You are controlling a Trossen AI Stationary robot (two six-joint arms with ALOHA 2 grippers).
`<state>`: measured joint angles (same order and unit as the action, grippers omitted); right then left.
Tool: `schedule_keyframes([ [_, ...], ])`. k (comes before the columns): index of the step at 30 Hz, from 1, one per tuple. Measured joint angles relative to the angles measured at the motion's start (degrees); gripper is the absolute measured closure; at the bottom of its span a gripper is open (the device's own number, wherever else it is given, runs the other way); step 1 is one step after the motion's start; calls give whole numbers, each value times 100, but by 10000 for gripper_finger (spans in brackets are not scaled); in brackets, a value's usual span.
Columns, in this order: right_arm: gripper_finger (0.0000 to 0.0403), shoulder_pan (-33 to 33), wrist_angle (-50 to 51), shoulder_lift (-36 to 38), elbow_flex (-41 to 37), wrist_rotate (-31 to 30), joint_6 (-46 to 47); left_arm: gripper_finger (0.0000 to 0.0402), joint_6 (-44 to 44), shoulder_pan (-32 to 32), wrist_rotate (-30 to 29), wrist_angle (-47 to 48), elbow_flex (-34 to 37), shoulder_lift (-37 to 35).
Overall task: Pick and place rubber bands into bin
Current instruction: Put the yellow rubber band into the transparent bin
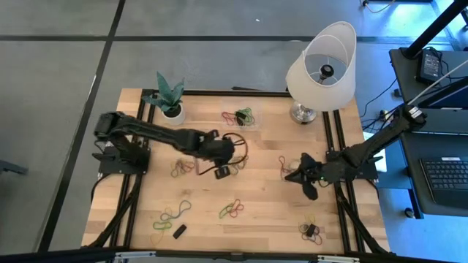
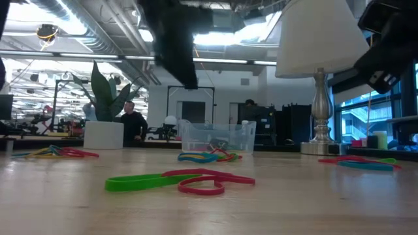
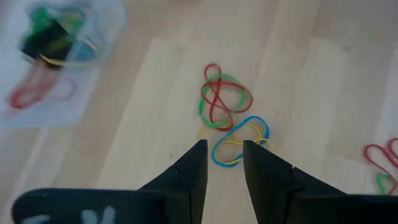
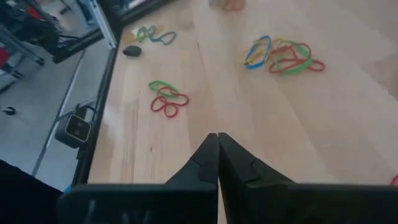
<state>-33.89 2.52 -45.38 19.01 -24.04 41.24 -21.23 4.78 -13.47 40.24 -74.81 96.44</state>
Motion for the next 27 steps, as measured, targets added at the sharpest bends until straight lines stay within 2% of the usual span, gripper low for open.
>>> schedule_keyframes([
  [9,401,2,45,842,-543,138,-146,304,-2,-637,667,113,-417,1108],
  [19,401,2,76,928,-545,317,-254,304,44,-831,965,118,-419,1826],
  [27,401,2,76,928,-545,318,-274,304,195,-827,1136,-58,-417,1987],
])
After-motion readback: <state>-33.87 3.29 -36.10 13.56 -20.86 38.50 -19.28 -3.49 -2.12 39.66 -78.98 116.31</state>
